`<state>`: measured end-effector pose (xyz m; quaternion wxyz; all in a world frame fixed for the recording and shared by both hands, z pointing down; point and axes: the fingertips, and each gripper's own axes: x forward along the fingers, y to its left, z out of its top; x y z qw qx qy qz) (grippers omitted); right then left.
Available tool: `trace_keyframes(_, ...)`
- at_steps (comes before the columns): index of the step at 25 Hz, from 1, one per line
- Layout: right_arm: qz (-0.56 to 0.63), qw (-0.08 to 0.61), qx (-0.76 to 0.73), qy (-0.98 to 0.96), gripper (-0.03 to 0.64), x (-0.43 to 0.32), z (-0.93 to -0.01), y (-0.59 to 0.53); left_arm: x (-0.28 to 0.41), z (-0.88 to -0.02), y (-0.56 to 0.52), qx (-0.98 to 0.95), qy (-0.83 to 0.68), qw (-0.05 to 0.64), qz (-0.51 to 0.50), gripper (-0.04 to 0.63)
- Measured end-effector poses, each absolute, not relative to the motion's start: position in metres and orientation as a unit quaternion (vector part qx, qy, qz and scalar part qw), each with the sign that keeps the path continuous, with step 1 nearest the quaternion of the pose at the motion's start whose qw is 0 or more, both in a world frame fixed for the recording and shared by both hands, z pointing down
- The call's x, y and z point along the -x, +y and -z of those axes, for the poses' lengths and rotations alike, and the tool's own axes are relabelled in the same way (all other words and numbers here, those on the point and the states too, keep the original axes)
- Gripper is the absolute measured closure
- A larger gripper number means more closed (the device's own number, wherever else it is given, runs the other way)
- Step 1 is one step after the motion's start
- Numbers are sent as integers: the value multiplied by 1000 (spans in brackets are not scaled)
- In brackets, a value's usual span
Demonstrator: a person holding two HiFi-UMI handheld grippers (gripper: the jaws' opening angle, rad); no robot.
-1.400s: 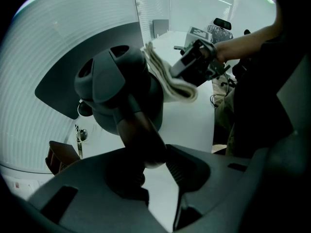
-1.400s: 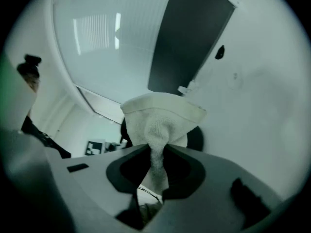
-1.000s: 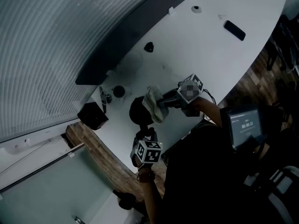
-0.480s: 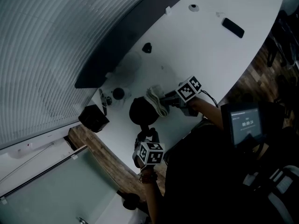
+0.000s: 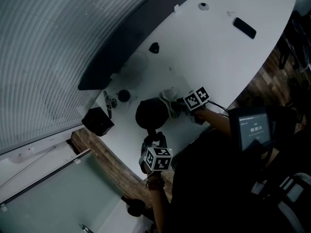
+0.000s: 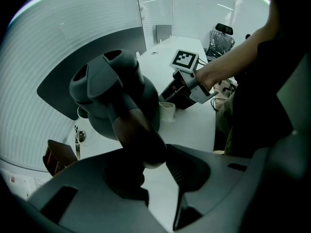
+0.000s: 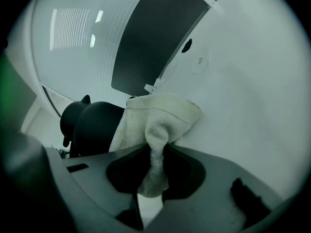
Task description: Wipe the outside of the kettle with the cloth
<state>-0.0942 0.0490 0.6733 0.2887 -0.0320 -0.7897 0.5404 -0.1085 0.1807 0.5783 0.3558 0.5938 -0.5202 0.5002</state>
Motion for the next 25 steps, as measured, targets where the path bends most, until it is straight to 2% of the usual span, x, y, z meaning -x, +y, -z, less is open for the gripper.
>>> trace_keyframes(4, -521, 276, 22, -807, 546, 89, -657, 38, 105, -576, 181, -594, -524, 355, -496, 471)
trace_keyframes(8, -529, 196, -16, -826, 546, 91, -614, 4, 108, -576, 182, -597, -531, 354, -487, 471)
trace_keyframes(13, -521, 104, 60, -845, 546, 116, -534, 2, 109, -579, 180, -598, -528, 354, -488, 471)
trace_keyframes(19, -456, 162, 67, -873, 546, 132, -540, 18, 107, -579, 181, -597, -527, 353, -491, 471)
trace_keyframes(25, -471, 195, 44, -859, 546, 125, -576, 14, 107, -580, 181, -600, -524, 356, -488, 471)
